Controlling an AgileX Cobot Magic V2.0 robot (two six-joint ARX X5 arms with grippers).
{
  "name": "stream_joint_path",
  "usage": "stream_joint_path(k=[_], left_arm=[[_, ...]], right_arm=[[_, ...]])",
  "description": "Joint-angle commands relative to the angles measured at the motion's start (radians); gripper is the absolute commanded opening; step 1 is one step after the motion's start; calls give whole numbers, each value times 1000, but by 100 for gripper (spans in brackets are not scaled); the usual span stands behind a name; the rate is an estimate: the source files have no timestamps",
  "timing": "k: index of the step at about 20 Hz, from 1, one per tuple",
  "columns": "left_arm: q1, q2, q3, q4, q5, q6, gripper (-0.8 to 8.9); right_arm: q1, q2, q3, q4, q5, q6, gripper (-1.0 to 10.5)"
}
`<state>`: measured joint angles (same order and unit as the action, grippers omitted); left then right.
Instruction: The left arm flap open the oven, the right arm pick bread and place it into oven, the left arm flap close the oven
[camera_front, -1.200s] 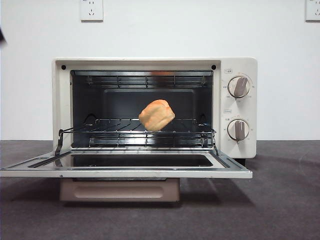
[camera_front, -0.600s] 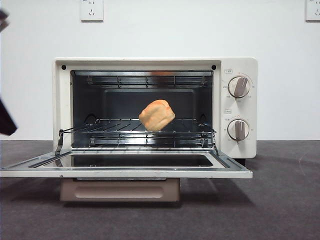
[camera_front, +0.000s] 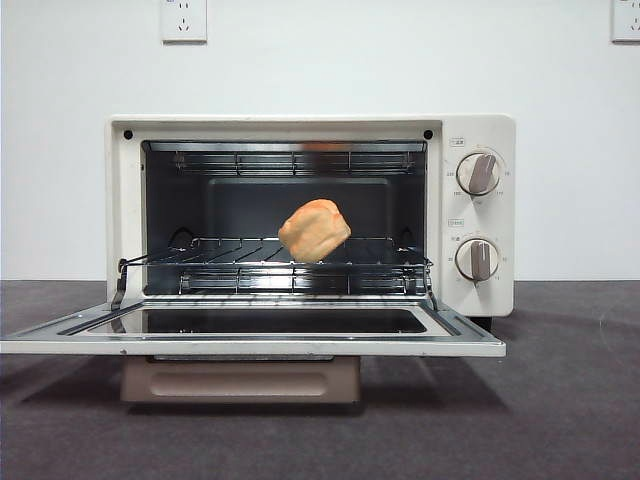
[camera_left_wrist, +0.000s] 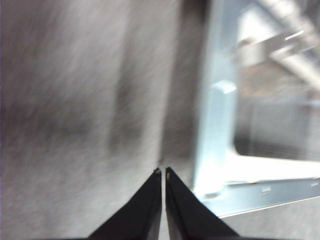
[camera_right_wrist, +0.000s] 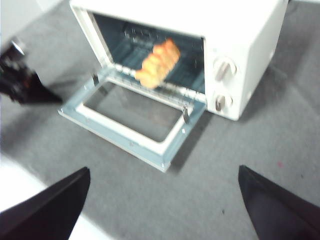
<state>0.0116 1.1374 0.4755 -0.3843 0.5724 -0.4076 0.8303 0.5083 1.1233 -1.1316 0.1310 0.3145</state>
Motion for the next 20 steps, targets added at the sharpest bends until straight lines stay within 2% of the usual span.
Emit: stream_joint_path(k=[1, 6, 12, 20], left_arm=[[-2, 44, 0, 4, 1, 37, 14], [-32, 103, 0, -10, 6, 60, 14], [-54, 133, 0, 19, 72, 56, 14], [-54, 128, 2, 73, 178, -7, 14]], right_arm=[[8, 5, 16, 22, 2, -1, 473], [8, 5, 16, 46, 3, -1, 473], [8, 5, 16, 47, 9, 0, 473], [8, 5, 16, 47, 27, 20, 473]])
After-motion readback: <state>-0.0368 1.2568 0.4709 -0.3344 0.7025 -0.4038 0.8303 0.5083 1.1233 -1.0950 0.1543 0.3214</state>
